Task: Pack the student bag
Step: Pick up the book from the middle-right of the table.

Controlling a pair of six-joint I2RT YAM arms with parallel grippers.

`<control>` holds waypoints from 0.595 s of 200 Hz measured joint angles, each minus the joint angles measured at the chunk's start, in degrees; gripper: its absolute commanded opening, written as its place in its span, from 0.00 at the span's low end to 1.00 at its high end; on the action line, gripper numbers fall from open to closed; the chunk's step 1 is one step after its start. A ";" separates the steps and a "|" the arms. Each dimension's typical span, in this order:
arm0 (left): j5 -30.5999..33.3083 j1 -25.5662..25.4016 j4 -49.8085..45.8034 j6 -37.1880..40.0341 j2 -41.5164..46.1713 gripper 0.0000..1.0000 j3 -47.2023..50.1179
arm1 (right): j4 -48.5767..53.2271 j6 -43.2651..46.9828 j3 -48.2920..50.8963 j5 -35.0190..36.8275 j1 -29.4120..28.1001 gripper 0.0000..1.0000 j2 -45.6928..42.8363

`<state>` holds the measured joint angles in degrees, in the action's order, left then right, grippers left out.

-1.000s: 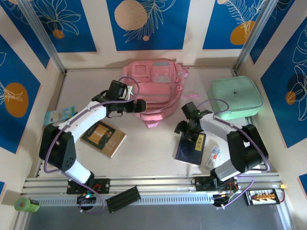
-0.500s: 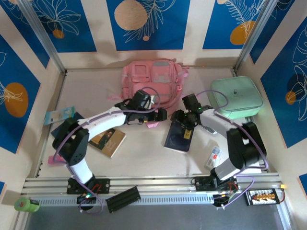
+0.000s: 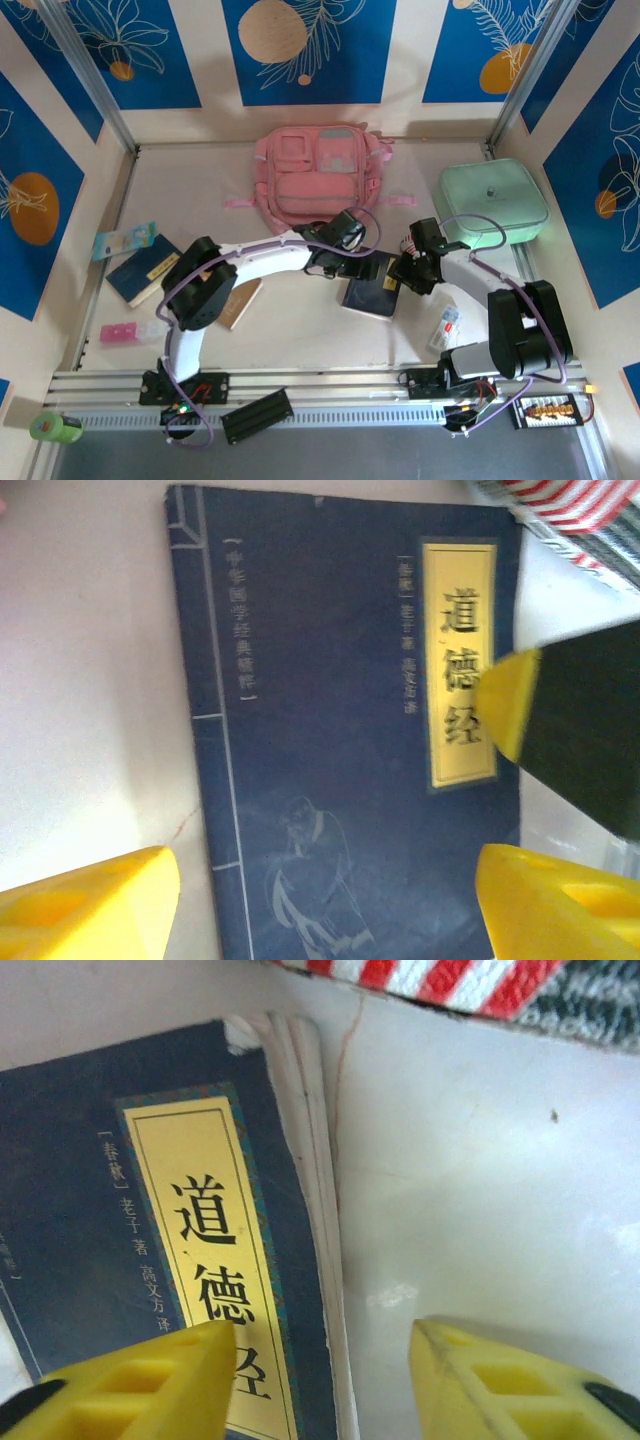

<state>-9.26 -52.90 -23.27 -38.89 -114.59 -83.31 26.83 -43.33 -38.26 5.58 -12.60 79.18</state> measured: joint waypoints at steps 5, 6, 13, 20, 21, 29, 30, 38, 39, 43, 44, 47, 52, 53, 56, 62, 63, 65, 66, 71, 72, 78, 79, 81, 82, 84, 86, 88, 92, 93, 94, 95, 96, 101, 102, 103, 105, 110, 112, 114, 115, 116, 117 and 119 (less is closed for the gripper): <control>0.35 0.00 -0.42 -0.11 -0.79 0.72 -0.70 | -0.02 0.24 0.04 -0.17 0.07 0.44 0.00; 0.37 0.00 -0.61 -0.22 -1.01 0.72 -0.90 | -0.02 0.33 0.04 -0.20 0.09 0.44 0.00; 0.90 0.00 -1.42 -0.55 -1.95 0.70 -1.79 | 0.00 0.55 0.04 -0.37 0.24 0.43 0.00; 1.49 0.00 -2.12 -0.90 -2.73 0.69 -2.49 | 0.00 0.83 0.04 -0.52 0.33 0.42 0.00; 1.64 0.00 -2.29 -1.01 -2.86 0.69 -2.64 | 0.00 0.90 0.04 -0.57 0.33 0.42 0.00; 2.34 0.00 -3.10 -1.29 -3.67 0.69 -3.41 | 0.04 1.11 0.04 -0.83 0.46 0.40 0.00; 2.38 0.00 -3.15 -1.31 -3.74 0.69 -3.48 | 0.04 1.11 0.04 -0.85 0.48 0.40 0.00; 3.17 0.00 -3.85 -1.60 -4.42 0.66 -4.11 | 0.17 1.36 0.04 -1.18 0.66 0.39 0.00; 3.23 0.00 -3.93 -1.62 -4.48 0.66 -4.17 | 0.20 1.38 0.04 -1.20 0.70 0.39 0.00; 3.61 0.00 -4.39 -1.66 -4.74 0.64 -4.57 | 0.22 1.38 0.04 -1.33 0.76 0.39 0.00; 3.63 0.00 -4.50 -1.70 -4.79 0.64 -4.61 | 0.26 1.38 0.04 -1.40 0.79 0.39 0.00; 3.87 0.00 -4.68 -1.97 -4.94 0.63 -4.79 | 0.35 1.38 0.04 -1.53 0.87 0.39 -0.02; 4.17 0.00 -4.96 -1.92 -5.18 0.61 -5.14 | 0.46 1.38 0.04 -1.70 0.98 0.38 -0.02; 4.35 0.00 -5.14 -2.14 -5.25 0.61 -5.27 | 0.48 1.38 0.04 -1.77 0.98 0.38 -0.02; 4.50 0.00 -5.33 -2.08 -5.33 0.60 -5.51 | 0.55 1.36 0.04 -1.95 1.05 0.37 -0.02; 4.85 0.00 -5.57 -2.38 -5.57 0.58 -5.90 | 0.70 1.31 0.04 -2.27 1.14 0.37 -0.02; 4.90 0.00 -5.70 -2.32 -5.62 0.58 -6.03 | 0.70 1.33 0.04 -2.34 1.16 0.37 -0.02; 4.96 0.00 -5.79 -2.51 -5.70 0.57 -6.21 | 0.76 1.38 0.04 -2.45 1.18 0.37 -0.02; 5.01 0.00 -5.84 -2.60 -5.75 0.57 -6.27 | 0.81 1.38 0.04 -2.51 1.18 0.37 -0.02; 5.11 0.00 -6.10 -2.67 -5.95 0.56 -6.64 | 0.90 1.38 0.04 -2.84 1.18 0.36 -0.02; 5.11 0.00 -6.10 -2.73 -5.97 0.56 -6.69 | 0.92 1.38 0.04 -2.84 1.20 0.36 -0.02; 5.29 0.00 -6.23 -2.73 -6.19 0.55 -7.04 | 1.03 1.36 0.04 -3.17 1.22 0.36 -0.07; 5.29 0.00 -6.25 -2.86 -6.27 0.54 -7.13 | 1.05 1.36 0.04 -3.21 1.22 0.36 -0.07; 5.31 0.00 -6.27 -2.89 -6.32 0.54 -7.19 | 1.07 1.36 0.04 -3.28 1.22 0.36 -0.07; 5.31 0.00 -6.29 -2.78 -6.36 0.54 -7.26 | 1.09 1.36 0.04 -3.34 1.22 0.36 -0.07; 5.31 0.00 -6.29 -2.80 -6.43 0.53 -7.32 | 1.11 1.36 0.04 -3.43 1.22 0.35 -0.09; 5.31 0.00 -6.27 -2.89 -6.47 0.53 -7.37 | 1.11 1.36 0.04 -3.52 1.22 0.35 -0.11; 5.31 0.00 -6.29 -2.89 -6.56 0.52 -7.43 | 1.14 1.36 0.04 -3.63 1.22 0.35 -0.13; 5.31 0.00 -6.29 -2.89 -6.71 0.52 -7.50 | 1.14 1.36 0.04 -3.76 1.22 0.33 -0.13; 5.31 0.00 -6.27 -2.91 -6.73 0.51 -7.50 | 1.11 1.38 0.04 -3.82 1.22 0.33 -0.15; 5.31 0.00 -6.27 -2.91 -6.75 0.51 -7.52 | 1.14 1.38 0.04 -3.85 1.22 0.33 -0.15; 5.31 0.00 -6.27 -2.84 -6.80 0.51 -7.52 | 1.11 1.38 0.04 -3.89 1.22 0.32 -0.15; 5.31 0.00 -6.27 -2.82 -6.80 0.51 -7.52 | 1.11 1.33 0.04 -3.96 1.22 0.32 -0.17; 5.29 0.00 -6.32 -2.86 -7.02 0.50 -7.52 | 1.16 1.46 0.04 -4.15 1.22 0.31 -0.17; 5.29 0.00 -6.34 -2.84 -7.04 0.50 -7.52 | 1.16 1.40 0.04 -4.20 1.22 0.31 -0.17; 5.29 0.00 -6.34 -2.82 -7.08 0.50 -7.52 | 1.16 1.33 0.04 -4.24 1.22 0.31 -0.17; 5.31 0.00 -6.34 -2.82 -7.13 0.49 -7.52 | 1.20 1.38 0.04 -4.28 1.22 0.31 -0.17; 5.29 0.00 -6.32 -2.82 -7.41 0.49 -7.52 | 1.29 1.40 0.04 -4.46 1.22 0.31 -0.17; 5.27 0.00 -6.32 -2.84 -7.50 0.49 -7.52 | 1.36 1.46 0.04 -4.55 1.22 0.30 -0.17; 5.29 0.00 -6.32 -2.86 -7.58 0.48 -7.52 | 1.38 1.53 0.04 -4.57 1.22 0.29 -0.17; 5.27 0.00 -6.32 -2.84 -7.63 0.48 -7.52 | 1.40 1.51 0.04 -4.57 1.22 0.29 -0.17; 5.27 0.00 -6.32 -2.84 -7.74 0.48 -7.52 | 1.44 1.51 0.04 -4.59 1.22 0.29 -0.17; 5.27 0.00 -6.34 -2.84 -7.78 0.48 -7.52 | 1.49 1.51 0.04 -4.59 1.22 0.29 -0.17; 5.27 0.00 -6.32 -2.86 -7.87 0.48 -7.52 | 1.55 1.53 0.04 -4.63 1.22 0.29 -0.17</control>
<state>-3.99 -52.90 -29.58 -41.76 -122.45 -90.83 28.38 -41.80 -38.22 0.95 -11.38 79.00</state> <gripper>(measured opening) 0.491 0.307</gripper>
